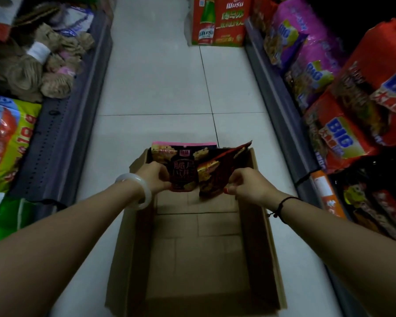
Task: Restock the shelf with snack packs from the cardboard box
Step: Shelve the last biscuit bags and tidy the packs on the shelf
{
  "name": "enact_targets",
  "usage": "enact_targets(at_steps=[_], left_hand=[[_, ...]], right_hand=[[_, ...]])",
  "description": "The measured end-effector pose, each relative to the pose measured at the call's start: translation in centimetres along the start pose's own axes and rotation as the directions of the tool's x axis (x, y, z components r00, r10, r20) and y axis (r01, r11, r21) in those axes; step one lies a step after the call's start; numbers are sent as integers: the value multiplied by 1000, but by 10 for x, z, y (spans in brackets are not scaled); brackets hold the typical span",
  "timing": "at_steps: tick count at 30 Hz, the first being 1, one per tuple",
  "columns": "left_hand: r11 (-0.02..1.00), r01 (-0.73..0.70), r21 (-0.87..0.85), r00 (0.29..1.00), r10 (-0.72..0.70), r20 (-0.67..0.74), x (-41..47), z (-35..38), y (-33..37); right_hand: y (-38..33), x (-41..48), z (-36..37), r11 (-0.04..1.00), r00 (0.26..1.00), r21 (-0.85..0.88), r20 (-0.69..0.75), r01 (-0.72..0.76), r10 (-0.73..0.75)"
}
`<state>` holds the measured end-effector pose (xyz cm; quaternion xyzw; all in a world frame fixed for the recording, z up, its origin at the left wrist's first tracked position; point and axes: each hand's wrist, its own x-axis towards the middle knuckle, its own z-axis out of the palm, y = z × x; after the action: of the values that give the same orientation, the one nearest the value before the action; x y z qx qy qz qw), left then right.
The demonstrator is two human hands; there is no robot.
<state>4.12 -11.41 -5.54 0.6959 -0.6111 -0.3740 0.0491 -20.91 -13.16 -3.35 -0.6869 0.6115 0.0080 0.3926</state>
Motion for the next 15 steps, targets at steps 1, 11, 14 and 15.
enact_targets(at_steps=[1, 11, 14, 15], left_hand=[[1000, 0, 0, 1000, 0, -10, 2, 2, -2], [993, 5, -115, 981, -28, -194, 19, 4, -15], [986, -24, -167, 957, -26, -289, 20, 4, -18], [982, -31, -186, 948, -30, -318, 20, 4, -19]], right_hand=[[2, 2, 3, 1000, 1000, 7, -9, 0, 0], [16, 20, 11, 998, 989, 53, -143, 31, -23], [19, 25, 13, 992, 984, 119, -178, 39, -17], [21, 27, 14, 990, 981, 135, -193, 35, -8]])
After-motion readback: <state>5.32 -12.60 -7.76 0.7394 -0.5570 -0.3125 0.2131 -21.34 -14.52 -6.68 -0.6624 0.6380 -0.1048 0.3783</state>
